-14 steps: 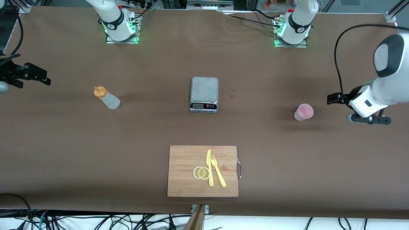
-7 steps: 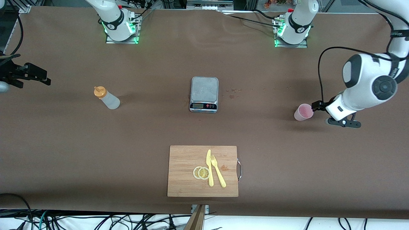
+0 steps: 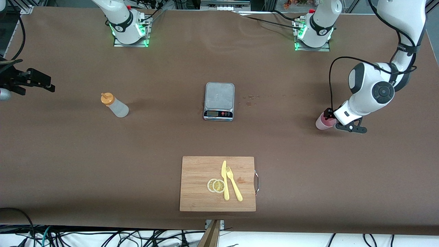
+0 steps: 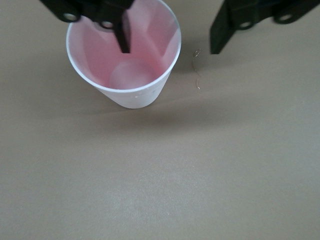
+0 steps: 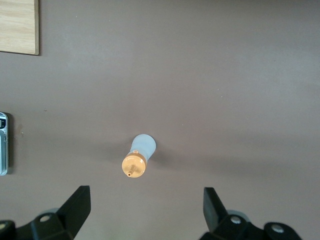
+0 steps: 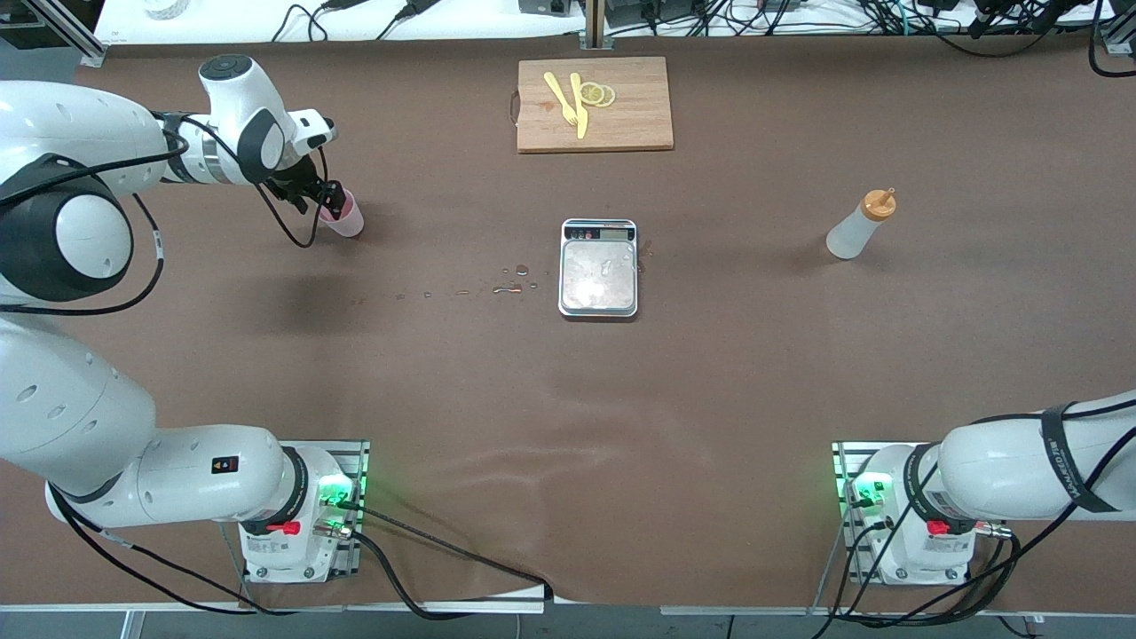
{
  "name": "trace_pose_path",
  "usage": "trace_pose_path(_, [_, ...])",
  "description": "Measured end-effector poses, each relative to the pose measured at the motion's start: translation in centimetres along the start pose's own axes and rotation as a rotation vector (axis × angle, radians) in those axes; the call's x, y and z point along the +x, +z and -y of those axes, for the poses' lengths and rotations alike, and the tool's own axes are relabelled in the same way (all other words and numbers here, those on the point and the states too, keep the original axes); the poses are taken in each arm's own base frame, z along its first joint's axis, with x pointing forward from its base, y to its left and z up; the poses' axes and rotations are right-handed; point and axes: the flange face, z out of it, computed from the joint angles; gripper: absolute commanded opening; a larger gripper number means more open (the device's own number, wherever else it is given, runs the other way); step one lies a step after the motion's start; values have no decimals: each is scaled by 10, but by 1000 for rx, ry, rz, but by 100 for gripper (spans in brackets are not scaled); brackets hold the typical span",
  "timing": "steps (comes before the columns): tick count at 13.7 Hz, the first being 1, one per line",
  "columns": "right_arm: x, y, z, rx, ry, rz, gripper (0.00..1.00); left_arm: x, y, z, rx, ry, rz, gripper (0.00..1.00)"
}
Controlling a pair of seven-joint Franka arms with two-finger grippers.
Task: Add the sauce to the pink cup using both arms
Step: 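Lower the left gripper onto the pink cup and grasp it, then carry the pink cup with the left gripper onto the scale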
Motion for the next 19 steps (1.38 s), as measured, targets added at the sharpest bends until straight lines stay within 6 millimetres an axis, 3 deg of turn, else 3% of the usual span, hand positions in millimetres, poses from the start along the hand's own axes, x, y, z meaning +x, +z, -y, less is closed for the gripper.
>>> trace_pose_path(5, [-2,2,-8,1,15,8,100,3,-4,1,2,0,-12,0])
trace_pose_path(8, [0,15,-16,7,28,46,100,10,-25,-6,4,14,-1,0])
trace_pose_path(10, [1,17,-19,8,31,50,100,18,-48,-27,-1,38,33,0])
trace_pose_path(12, [0,16,-18,8,13,50,100,30,-79,-69,-4,33,59,0])
trace_pose_path(13, [0,15,-18,9,-20,48,100,35,-96,-99,-5,27,66,0])
trace_pose_path(16, [-3,7,-18,8,-135,33,100,27,-125,-224,-45,-13,62,0])
trace_pose_path(19, [-8,-3,-16,10,-179,31,100,3,-132,-335,-117,-81,42,0])
